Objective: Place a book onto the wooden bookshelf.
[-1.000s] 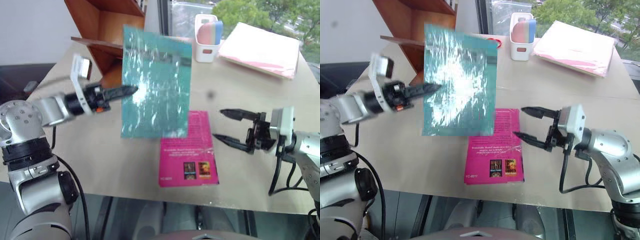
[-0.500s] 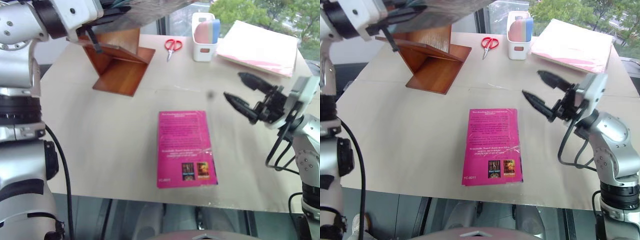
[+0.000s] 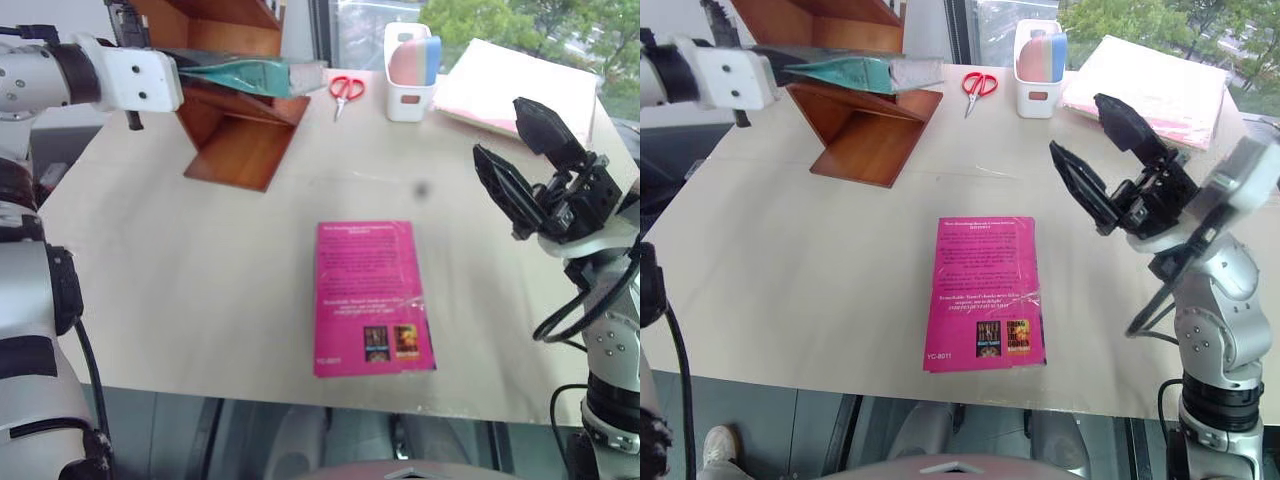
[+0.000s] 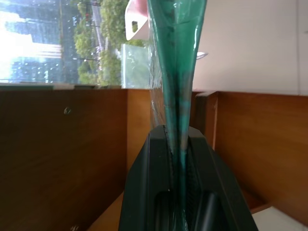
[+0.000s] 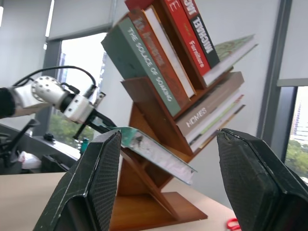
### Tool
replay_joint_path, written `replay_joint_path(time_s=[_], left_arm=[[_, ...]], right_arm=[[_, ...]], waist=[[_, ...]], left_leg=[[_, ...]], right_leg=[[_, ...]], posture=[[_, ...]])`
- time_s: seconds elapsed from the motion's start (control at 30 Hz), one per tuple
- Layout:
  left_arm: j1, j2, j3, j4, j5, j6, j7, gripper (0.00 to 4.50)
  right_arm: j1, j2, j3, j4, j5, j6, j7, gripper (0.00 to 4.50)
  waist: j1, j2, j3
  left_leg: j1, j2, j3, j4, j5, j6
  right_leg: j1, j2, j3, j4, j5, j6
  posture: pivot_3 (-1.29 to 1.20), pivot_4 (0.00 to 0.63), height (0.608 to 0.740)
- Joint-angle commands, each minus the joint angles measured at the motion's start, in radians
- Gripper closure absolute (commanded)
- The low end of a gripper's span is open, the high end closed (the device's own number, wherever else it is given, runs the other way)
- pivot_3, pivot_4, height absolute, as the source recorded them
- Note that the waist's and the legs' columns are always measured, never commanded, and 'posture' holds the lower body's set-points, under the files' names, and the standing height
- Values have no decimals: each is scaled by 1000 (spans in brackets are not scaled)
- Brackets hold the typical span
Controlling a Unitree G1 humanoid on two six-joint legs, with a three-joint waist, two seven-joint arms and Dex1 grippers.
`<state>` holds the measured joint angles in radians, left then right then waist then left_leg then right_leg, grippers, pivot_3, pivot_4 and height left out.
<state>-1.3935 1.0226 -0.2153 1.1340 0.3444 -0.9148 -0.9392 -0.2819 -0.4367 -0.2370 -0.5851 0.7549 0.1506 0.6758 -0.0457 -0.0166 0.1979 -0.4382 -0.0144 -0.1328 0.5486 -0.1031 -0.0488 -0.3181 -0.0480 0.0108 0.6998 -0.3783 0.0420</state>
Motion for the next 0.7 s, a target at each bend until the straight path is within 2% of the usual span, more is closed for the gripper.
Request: replay_joint_path(time_s=[0.03,0.3,0.7], left_arm=[[-43,30,-28,70,67,-29,63,4388],[-88,18,-114,149,203,12,192,4388],[-115,-8,-106,186,195,53,204,4388]], right_arm=[[68,-64,-76,-45,54,-6,57,1283],[164,-172,-164,-31,96,0,124,1283],[196,-248,-160,-21,67,12,165,1283]], waist=[[-1,0,0],[-25,0,0],[-39,-1,0]], left_leg=[[0,0,0,0,0,0],[4,0,2,2,-2,4],[4,1,4,10,-3,5]], right_leg=[[0,0,0,0,0,0],[0,0,3,8,0,0],[0,1,6,14,-1,1]], posture=[[0,150,740],[0,150,740],[0,150,740]])
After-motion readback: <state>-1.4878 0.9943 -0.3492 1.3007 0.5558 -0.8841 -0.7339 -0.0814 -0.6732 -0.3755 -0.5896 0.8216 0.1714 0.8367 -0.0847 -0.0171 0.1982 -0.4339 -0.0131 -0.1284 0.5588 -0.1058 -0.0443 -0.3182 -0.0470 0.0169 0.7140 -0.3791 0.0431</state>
